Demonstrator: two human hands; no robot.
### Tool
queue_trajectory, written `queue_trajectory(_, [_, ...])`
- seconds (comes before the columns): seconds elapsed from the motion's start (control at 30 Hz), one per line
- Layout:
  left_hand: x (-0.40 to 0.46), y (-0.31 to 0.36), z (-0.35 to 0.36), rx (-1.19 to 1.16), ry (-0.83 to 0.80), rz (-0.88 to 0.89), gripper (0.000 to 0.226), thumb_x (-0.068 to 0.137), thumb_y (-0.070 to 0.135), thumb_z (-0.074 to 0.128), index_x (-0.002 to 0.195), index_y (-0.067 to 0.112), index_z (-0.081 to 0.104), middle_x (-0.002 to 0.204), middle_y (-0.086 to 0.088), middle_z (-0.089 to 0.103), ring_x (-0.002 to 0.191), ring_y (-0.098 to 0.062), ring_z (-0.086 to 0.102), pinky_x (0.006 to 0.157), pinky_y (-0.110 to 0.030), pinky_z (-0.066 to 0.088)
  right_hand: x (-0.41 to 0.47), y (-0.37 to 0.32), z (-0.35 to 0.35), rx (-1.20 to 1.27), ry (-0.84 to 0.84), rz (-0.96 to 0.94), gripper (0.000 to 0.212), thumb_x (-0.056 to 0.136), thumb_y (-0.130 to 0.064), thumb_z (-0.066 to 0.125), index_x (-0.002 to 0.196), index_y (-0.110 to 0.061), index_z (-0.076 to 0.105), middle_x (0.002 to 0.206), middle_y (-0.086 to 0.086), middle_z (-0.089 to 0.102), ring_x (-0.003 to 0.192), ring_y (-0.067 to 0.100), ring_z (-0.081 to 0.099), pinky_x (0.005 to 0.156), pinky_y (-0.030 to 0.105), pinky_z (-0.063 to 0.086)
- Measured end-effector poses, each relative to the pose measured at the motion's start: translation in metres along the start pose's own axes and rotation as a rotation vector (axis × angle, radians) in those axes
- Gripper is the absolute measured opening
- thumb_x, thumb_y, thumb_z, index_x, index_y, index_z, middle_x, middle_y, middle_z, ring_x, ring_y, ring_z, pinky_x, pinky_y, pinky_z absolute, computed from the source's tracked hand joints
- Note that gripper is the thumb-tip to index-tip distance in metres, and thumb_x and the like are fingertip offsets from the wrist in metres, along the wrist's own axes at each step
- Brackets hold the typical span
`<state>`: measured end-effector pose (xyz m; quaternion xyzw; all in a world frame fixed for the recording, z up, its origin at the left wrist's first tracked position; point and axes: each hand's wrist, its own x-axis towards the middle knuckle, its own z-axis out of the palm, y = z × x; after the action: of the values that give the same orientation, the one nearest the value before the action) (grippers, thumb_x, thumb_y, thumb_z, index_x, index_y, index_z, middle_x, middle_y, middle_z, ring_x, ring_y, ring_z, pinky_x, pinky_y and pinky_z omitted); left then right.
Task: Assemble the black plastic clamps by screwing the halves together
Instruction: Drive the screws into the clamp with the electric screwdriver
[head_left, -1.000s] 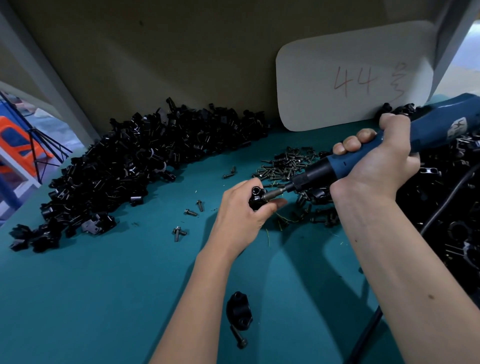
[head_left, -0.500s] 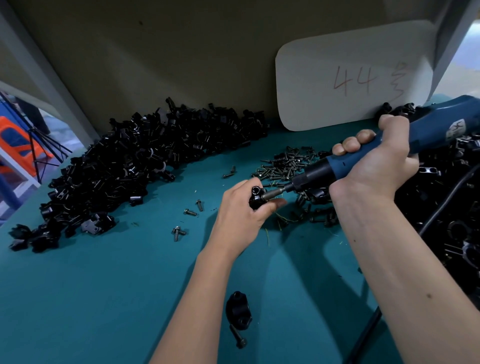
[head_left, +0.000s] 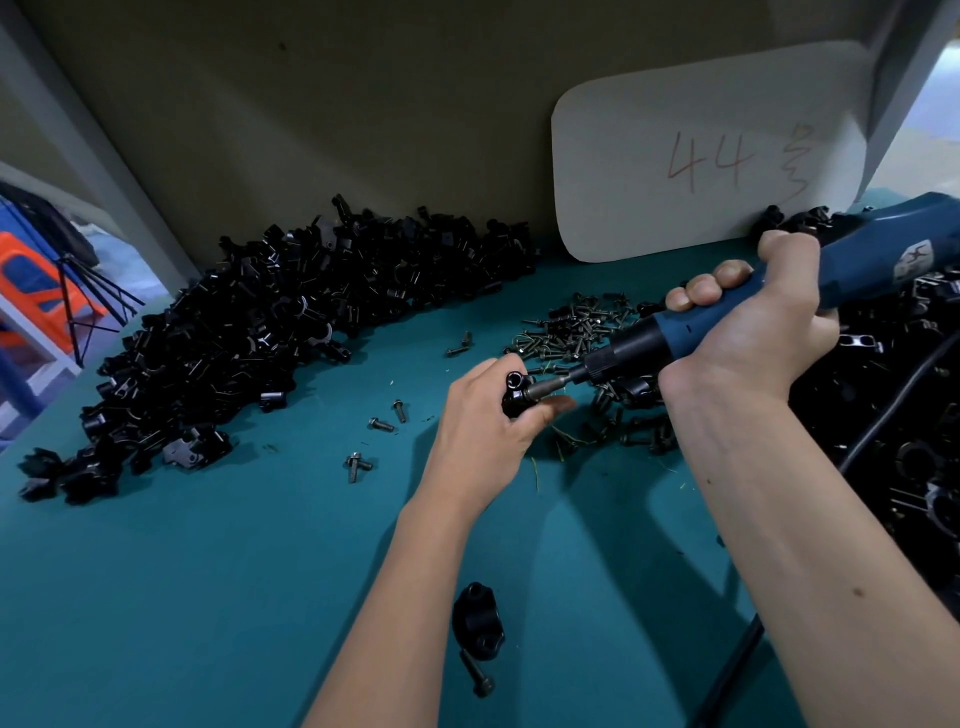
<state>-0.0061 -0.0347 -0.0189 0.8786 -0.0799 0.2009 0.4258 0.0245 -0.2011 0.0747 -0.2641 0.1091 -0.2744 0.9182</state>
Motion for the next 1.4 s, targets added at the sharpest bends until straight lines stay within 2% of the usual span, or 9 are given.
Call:
queue_trajectory(0.37, [-0.002, 0.002, 0.007, -0.03, 0.029, -0.073, 0.055, 0.085, 0.052, 0.079, 0.069, 0.031, 0.031, 0.071, 0.01, 0.042, 0.06, -0.007, 0.035, 0.051, -0.02, 0.031, -0.007, 0.0, 0.002, -0.001, -0.031, -0.047, 0.02, 0.085, -0.004, 0.061, 0.091, -0.01, 0.043, 0.057, 0.002, 0.044, 0.044, 0.018, 0.039, 0.05, 0.029, 0.036])
queue_trajectory(0.53, [-0.003, 0.003, 0.007, 0.027, 0.121, -0.064, 0.057, 0.087, 0.049, 0.077, 0.069, 0.032, 0.027, 0.074, 0.009, 0.037, 0.063, -0.011, 0.032, 0.053, -0.024, 0.023, -0.011, 0.002, 0.005, -0.003, -0.029, -0.055, 0.019, 0.087, -0.003, 0.061, 0.094, -0.009, 0.045, 0.055, 0.002, 0.045, 0.044, 0.018, 0.041, 0.05, 0.03, 0.037])
queue_trajectory(0.67, [-0.004, 0.008, 0.005, 0.111, 0.175, 0.016, 0.048, 0.091, 0.05, 0.073, 0.078, 0.019, 0.038, 0.08, 0.004, 0.039, 0.066, -0.02, 0.039, 0.056, -0.04, 0.04, -0.008, -0.002, 0.006, 0.004, 0.039, -0.031, 0.02, 0.086, -0.002, 0.061, 0.096, -0.009, 0.045, 0.056, 0.002, 0.045, 0.044, 0.019, 0.04, 0.051, 0.03, 0.037])
queue_trajectory(0.8, [-0.001, 0.015, 0.002, -0.006, 0.28, 0.088, 0.049, 0.09, 0.05, 0.07, 0.077, 0.017, 0.037, 0.076, 0.008, 0.037, 0.065, -0.014, 0.035, 0.057, -0.023, 0.029, -0.001, -0.008, 0.006, 0.044, 0.099, 0.039, 0.021, 0.087, -0.006, 0.062, 0.096, -0.01, 0.043, 0.057, 0.0, 0.046, 0.045, 0.018, 0.04, 0.052, 0.028, 0.038])
queue_trajectory(0.97, [0.002, 0.006, -0.008, 0.059, 0.317, 0.044, 0.05, 0.092, 0.045, 0.072, 0.072, 0.015, 0.037, 0.071, 0.007, 0.04, 0.062, -0.012, 0.034, 0.057, -0.022, 0.027, 0.001, -0.011, 0.005, 0.03, 0.071, 0.081, 0.028, 0.089, -0.013, 0.068, 0.102, -0.009, 0.044, 0.061, 0.001, 0.048, 0.047, 0.018, 0.042, 0.052, 0.029, 0.039])
queue_trajectory(1.03, [0.004, 0.006, -0.014, -0.121, 0.374, -0.212, 0.051, 0.095, 0.047, 0.069, 0.07, 0.017, 0.036, 0.062, 0.009, 0.039, 0.056, -0.014, 0.033, 0.055, -0.028, 0.032, 0.0, -0.013, 0.007, 0.003, 0.025, 0.068, 0.033, 0.09, -0.02, 0.074, 0.106, -0.01, 0.047, 0.061, 0.0, 0.052, 0.048, 0.016, 0.045, 0.053, 0.029, 0.042])
queue_trajectory(1.13, [0.009, 0.003, -0.028, -0.965, 0.373, -0.606, 0.042, 0.105, 0.046, 0.052, 0.076, 0.019, 0.036, 0.06, 0.004, 0.037, 0.043, -0.011, 0.025, 0.037, -0.023, 0.022, -0.004, -0.01, 0.007, -0.121, -0.084, 0.077, 0.04, 0.09, -0.03, 0.079, 0.11, -0.014, 0.048, 0.06, -0.004, 0.058, 0.049, 0.013, 0.052, 0.053, 0.03, 0.048])
queue_trajectory(1.2, [0.011, -0.003, -0.037, -1.302, 0.317, -0.726, 0.038, 0.106, 0.042, 0.043, 0.078, 0.015, 0.039, 0.063, 0.0, 0.038, 0.04, -0.007, 0.024, 0.033, -0.019, 0.018, -0.007, -0.003, 0.005, -0.248, -0.181, 0.135, 0.036, 0.091, -0.03, 0.078, 0.108, -0.013, 0.051, 0.06, -0.004, 0.06, 0.05, 0.013, 0.055, 0.052, 0.03, 0.05])
queue_trajectory(1.4, [0.012, -0.006, -0.045, -1.475, 0.25, -0.79, 0.031, 0.105, 0.036, 0.039, 0.081, 0.015, 0.039, 0.065, 0.0, 0.039, 0.041, -0.006, 0.026, 0.032, -0.018, 0.02, -0.018, 0.037, -0.008, -0.768, -0.414, 0.369, 0.038, 0.085, 0.002, 0.068, 0.109, -0.016, 0.043, 0.101, 0.014, 0.061, 0.057, 0.016, 0.062, 0.053, 0.031, 0.055])
